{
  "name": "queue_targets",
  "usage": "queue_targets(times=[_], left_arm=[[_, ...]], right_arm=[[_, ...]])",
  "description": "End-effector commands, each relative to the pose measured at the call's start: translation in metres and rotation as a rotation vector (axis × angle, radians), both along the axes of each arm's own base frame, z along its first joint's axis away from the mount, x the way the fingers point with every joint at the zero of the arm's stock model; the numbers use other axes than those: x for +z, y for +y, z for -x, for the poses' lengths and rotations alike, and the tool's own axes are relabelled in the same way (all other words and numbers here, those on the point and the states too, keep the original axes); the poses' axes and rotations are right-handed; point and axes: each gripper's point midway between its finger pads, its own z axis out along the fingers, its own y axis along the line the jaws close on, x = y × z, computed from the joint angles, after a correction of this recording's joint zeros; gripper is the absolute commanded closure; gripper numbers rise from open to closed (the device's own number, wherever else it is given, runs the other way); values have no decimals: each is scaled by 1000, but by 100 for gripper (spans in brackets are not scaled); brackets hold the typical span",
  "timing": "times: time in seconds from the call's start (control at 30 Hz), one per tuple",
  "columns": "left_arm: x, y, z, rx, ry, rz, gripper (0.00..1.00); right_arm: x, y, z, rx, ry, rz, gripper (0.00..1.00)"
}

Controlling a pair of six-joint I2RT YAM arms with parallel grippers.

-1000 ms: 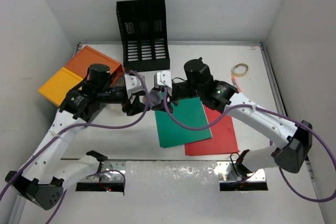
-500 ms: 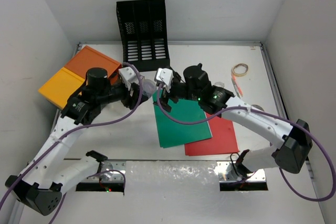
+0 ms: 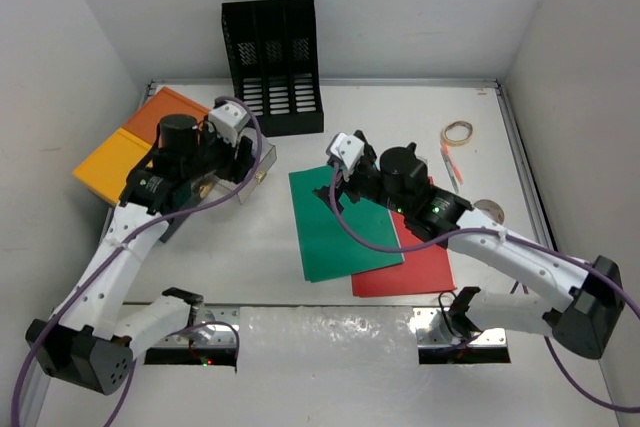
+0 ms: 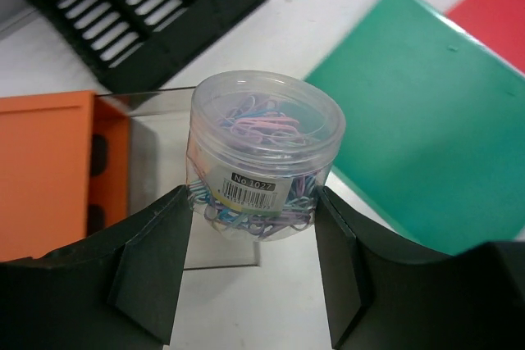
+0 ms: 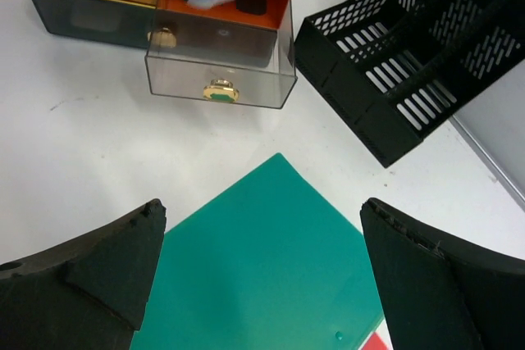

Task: Organize the desk

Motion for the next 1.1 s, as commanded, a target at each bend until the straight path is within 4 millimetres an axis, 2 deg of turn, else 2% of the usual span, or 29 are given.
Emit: queue_targets(times=[0.0,0.07,0.1,0.23,0.4,0.43,0.67,0.83,1.07], left_arm=[[21,21,-33,87,-140,-1,100],[14,23,-45,89,-185,-2,100],[10,22,-48,81,-196,-7,100],[-16,23,-66,95,-166,-19,100],[-30,36,-80,141,-214,-36,100],[-27,41,-85,157,-243,-27,100],[-53,44,-88,143,-301,7,100],[-80,48,-97,155,-230,17,100],[-90,49,-107,172,-208,26,100]], right_arm=[[15,-10,4,-40,-26,-84,1],[19,-15,8,-43,-35,-102,1],[14,-17,10,-44,-28,-96,1],[13,-24,13,-54,-31,-97,1],[10,-19,12,-43,-20,-90,1],[8,-18,12,-39,-13,-86,1],[-4,-7,7,-23,24,-55,1],[-12,-8,4,-35,32,-28,1],[-19,-6,-1,-46,33,-3,1]])
